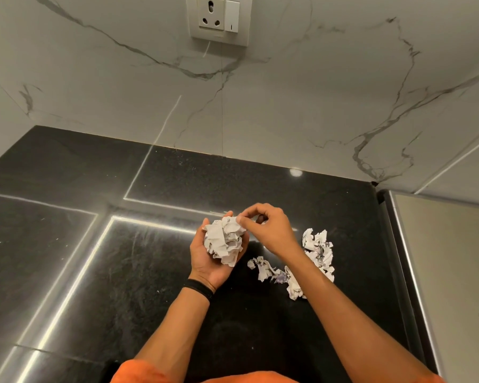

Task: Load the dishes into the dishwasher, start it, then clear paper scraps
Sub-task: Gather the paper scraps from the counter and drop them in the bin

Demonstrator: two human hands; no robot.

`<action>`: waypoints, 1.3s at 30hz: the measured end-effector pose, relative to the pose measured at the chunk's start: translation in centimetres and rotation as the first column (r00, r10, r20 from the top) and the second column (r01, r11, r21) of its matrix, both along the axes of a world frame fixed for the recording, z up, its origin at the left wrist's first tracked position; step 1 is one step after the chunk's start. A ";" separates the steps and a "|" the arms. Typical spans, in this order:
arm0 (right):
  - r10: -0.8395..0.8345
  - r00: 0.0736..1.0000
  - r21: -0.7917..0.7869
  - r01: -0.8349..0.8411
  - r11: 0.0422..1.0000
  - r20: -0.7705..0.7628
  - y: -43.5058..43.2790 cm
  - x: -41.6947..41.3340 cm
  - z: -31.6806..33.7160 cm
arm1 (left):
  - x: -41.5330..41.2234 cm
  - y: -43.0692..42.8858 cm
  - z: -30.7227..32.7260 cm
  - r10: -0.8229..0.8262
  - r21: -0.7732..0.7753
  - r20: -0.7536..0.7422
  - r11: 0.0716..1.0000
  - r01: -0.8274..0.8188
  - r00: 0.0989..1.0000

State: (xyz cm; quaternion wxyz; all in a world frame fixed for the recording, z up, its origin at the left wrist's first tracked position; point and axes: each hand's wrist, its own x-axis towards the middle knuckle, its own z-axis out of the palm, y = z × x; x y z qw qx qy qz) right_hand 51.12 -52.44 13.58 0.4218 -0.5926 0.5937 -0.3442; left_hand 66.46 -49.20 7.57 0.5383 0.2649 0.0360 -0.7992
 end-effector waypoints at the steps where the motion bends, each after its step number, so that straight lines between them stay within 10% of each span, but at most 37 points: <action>1: -0.026 1.000 0.004 0.026 1.000 -0.012 0.1 -0.1 -0.4 | -0.2 -0.1 0.1 0.007 -0.001 -0.008 1.000 -0.007 1.000; 16: -0.150 0.964 0.125 0.125 0.984 0.220 0.7 -1.1 -0.6 | -1.6 -0.7 0.1 0.044 0.000 -0.025 0.999 -0.044 0.999; 20: -0.033 0.991 0.004 0.034 0.999 -0.128 0.9 -3.2 -1.3 | -0.9 -1.1 -0.1 0.058 0.001 -0.038 0.998 -0.058 0.998; 23: 0.340 0.799 0.146 -0.309 0.940 -0.497 2.3 -3.6 -2.8 | -0.3 -1.2 -0.4 0.057 0.018 -0.038 0.998 -0.056 0.998; 29: 0.392 0.621 0.046 -0.497 0.867 -0.678 4.5 -2.3 -5.6 | 0.2 -0.6 -1.2 0.058 0.043 -0.005 0.997 -0.057 0.998; 33: 0.294 0.720 -0.022 -0.394 0.919 -0.629 4.0 -3.0 -5.6 | 0.2 -0.4 -1.3 0.053 0.061 0.026 0.997 -0.055 0.998; 39: -0.067 0.993 -0.036 0.064 0.997 -0.093 2.3 -5.0 -1.3 | -1.4 -0.4 -0.7 0.017 0.088 0.064 0.996 -0.023 0.998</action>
